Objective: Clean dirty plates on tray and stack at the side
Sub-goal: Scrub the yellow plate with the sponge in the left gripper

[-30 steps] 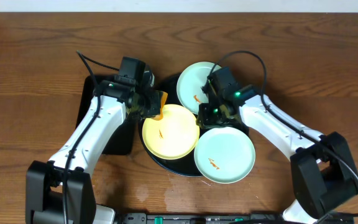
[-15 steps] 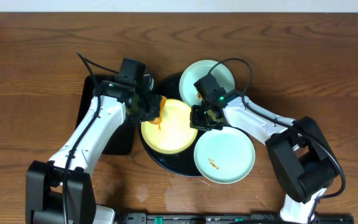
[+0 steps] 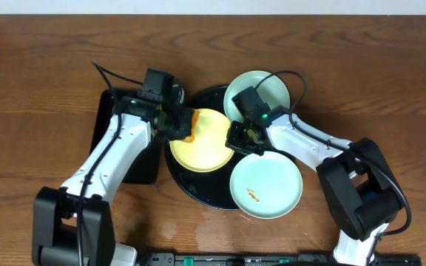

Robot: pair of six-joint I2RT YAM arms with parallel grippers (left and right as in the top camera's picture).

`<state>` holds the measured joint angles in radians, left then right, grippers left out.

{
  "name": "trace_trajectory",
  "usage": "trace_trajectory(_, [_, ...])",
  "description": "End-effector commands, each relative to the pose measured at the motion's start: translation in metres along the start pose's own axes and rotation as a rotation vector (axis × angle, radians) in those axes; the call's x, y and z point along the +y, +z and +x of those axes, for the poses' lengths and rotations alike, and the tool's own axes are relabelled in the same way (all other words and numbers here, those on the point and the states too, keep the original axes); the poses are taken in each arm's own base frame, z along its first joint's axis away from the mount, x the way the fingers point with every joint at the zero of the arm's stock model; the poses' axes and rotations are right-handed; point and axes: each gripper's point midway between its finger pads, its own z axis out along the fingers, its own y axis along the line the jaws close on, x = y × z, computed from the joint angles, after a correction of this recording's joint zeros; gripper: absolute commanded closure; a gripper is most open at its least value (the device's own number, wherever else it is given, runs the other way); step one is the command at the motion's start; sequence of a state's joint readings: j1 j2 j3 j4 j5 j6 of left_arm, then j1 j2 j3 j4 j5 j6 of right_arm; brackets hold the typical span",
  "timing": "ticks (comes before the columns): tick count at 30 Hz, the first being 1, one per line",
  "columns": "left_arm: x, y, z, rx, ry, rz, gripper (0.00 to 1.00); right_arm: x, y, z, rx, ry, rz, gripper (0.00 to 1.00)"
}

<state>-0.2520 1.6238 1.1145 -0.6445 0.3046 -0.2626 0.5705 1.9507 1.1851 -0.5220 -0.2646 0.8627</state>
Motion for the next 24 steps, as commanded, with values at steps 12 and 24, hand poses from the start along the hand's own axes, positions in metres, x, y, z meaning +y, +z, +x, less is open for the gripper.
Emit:
trace_trajectory(12, [0.017, 0.084, 0.042, 0.210, 0.026, -0.109, 0.93, -0.024, 0.010, -0.012, -0.038, 0.001, 0.087, 0.99])
trace_trajectory(24, [0.129, 0.080, 0.016, 0.061, 0.044, -0.770, 0.93, -0.026, 0.010, -0.011, -0.032, 0.005, 0.093, 0.99])
